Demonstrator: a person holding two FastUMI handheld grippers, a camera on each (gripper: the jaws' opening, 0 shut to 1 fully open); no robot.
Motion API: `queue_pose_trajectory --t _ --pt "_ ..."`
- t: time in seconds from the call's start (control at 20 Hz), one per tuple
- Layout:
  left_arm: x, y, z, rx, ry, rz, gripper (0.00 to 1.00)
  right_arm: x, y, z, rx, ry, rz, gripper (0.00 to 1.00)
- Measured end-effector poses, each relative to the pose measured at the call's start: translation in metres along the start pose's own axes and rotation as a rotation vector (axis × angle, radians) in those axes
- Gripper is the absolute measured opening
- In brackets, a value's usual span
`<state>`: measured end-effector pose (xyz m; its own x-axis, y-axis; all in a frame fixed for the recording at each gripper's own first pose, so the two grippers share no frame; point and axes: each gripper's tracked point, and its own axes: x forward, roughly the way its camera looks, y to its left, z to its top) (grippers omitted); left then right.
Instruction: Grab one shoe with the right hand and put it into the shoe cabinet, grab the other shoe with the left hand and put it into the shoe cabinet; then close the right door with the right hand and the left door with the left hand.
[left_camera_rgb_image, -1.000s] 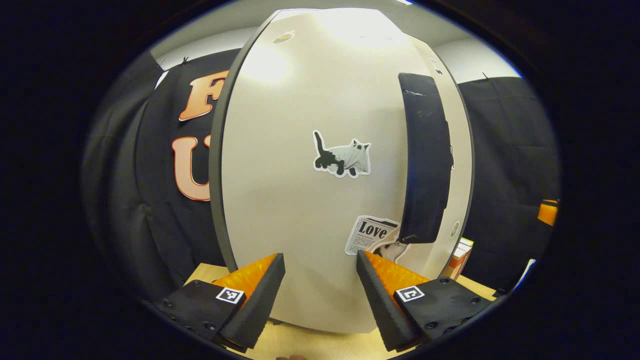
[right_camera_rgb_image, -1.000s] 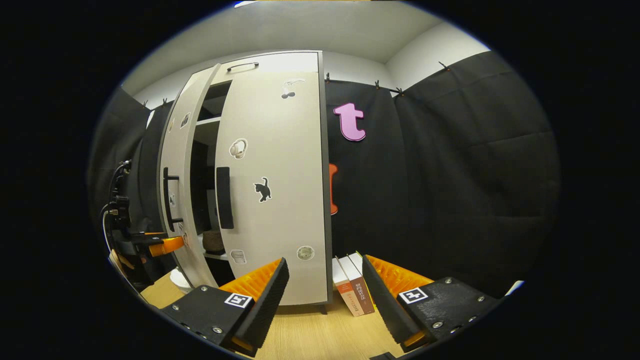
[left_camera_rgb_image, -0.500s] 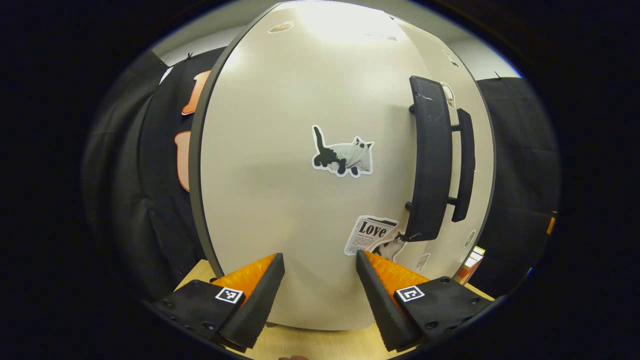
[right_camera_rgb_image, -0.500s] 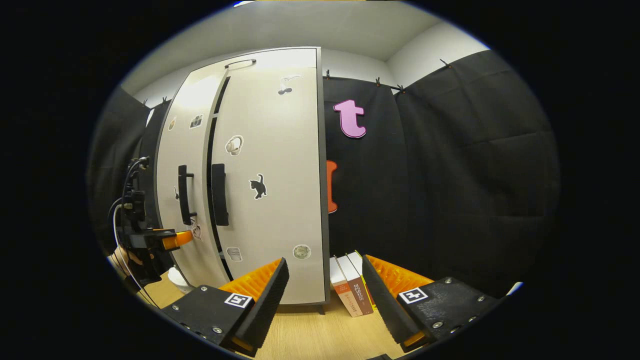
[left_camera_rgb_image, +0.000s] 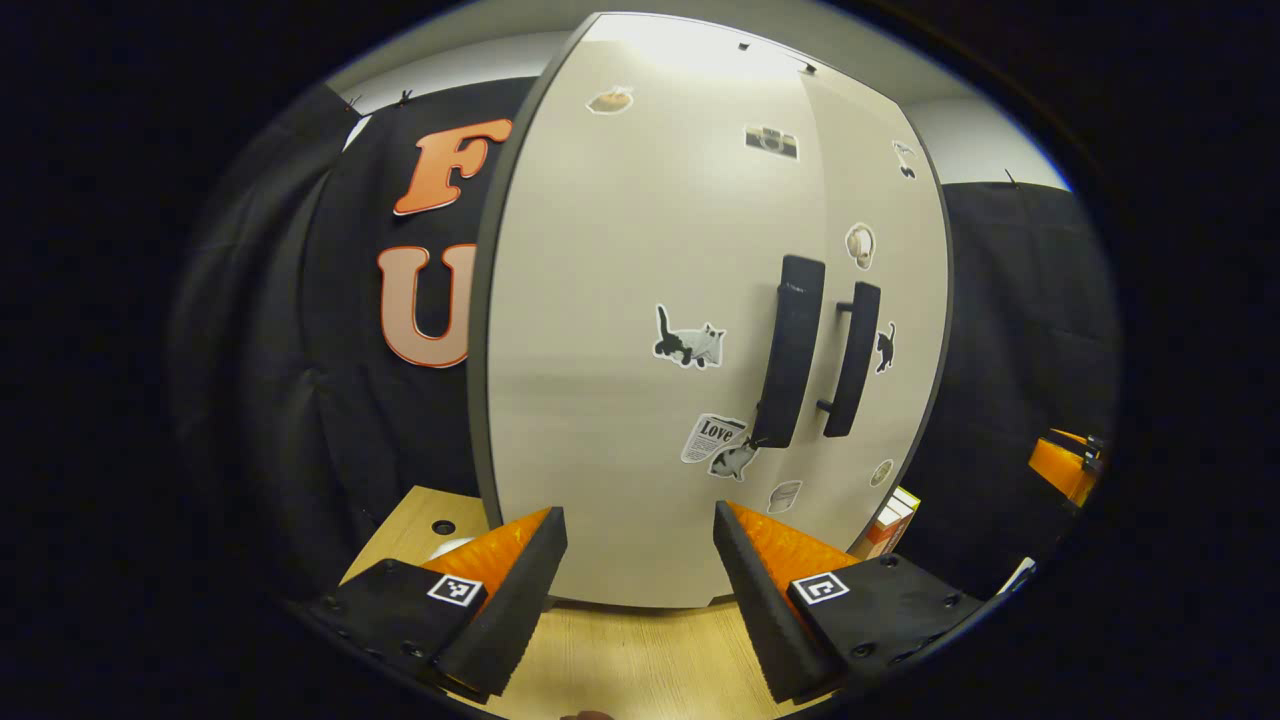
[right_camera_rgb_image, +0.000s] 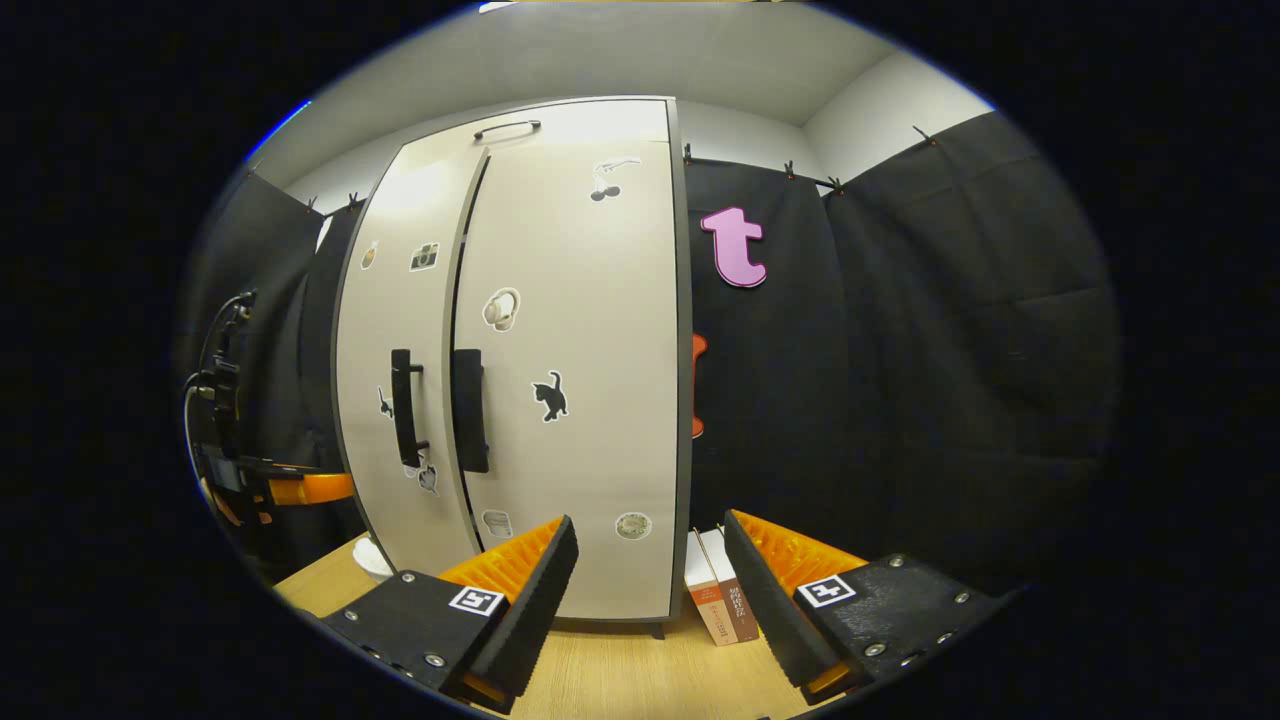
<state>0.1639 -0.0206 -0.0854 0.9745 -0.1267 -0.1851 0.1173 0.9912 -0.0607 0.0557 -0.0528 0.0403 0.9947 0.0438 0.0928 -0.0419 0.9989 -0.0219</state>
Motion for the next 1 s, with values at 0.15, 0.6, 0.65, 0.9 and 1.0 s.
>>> queue_pose_trajectory --t 0.15,0.6,0.65,0.9,1.0 --pt "-0.056 0.036 0.025 0.017 -0.054 0.056 0.96 -0.004 0.014 0.018 0.007 -0.018 0.028 0.91" --pt "-0.172 0.128 0.075 0.11 -0.175 0.259 0.99 -0.016 0.055 0.05 -0.003 -0.065 0.08 0.91" --pt "-0.175 0.133 0.076 0.104 -0.18 0.264 0.96 -0.019 0.058 0.052 -0.005 -0.07 0.079 0.91" --pt "-0.189 0.147 0.081 0.076 -0.195 0.261 0.96 -0.035 0.067 0.053 -0.006 -0.08 0.072 0.91" --pt "-0.191 0.147 0.084 0.073 -0.204 0.253 0.96 -0.041 0.067 0.053 -0.008 -0.082 0.063 0.91"
